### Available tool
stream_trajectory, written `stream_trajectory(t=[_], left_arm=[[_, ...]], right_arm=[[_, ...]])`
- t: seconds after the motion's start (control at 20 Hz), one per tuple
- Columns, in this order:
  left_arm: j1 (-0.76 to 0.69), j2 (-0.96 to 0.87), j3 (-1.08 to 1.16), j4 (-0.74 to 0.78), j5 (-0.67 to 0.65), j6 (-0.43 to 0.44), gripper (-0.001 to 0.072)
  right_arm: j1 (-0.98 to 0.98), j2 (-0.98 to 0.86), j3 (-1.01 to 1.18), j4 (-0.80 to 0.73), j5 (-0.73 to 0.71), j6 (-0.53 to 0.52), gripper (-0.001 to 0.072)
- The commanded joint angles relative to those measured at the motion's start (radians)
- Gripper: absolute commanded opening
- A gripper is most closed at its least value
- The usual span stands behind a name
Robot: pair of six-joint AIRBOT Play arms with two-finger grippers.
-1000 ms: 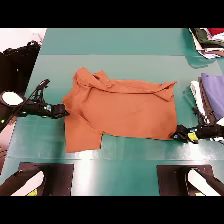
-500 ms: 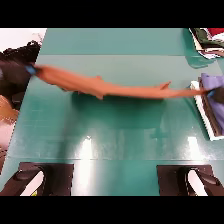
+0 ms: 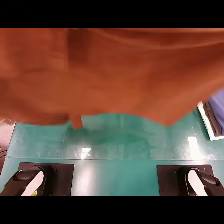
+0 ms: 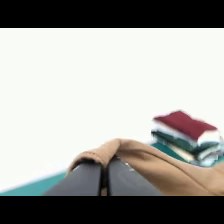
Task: Fold the shirts.
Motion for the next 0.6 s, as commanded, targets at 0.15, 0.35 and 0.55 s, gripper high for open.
stream_trajectory(t=[0.15, 0.35, 0.55], left_arm=[[0.000, -0.056, -0.248, 0.006, -0.004, -0.003, 0.0025], [-0.005, -0.228, -0.530, 0.006, -0.023, 0.012, 0.0026], [-0.005, -0.513, -0.646, 0.005, 0.013, 0.035, 0.0026]], right_arm=[[0.001, -0.228, 0.158, -0.049, 0.217, 0.071, 0.0013], [0.001, -0.394, -0.066, -0.050, 0.221, 0.070, 0.0013], [0.037, -0.602, -0.264, -0.056, 0.136, 0.061, 0.0013]])
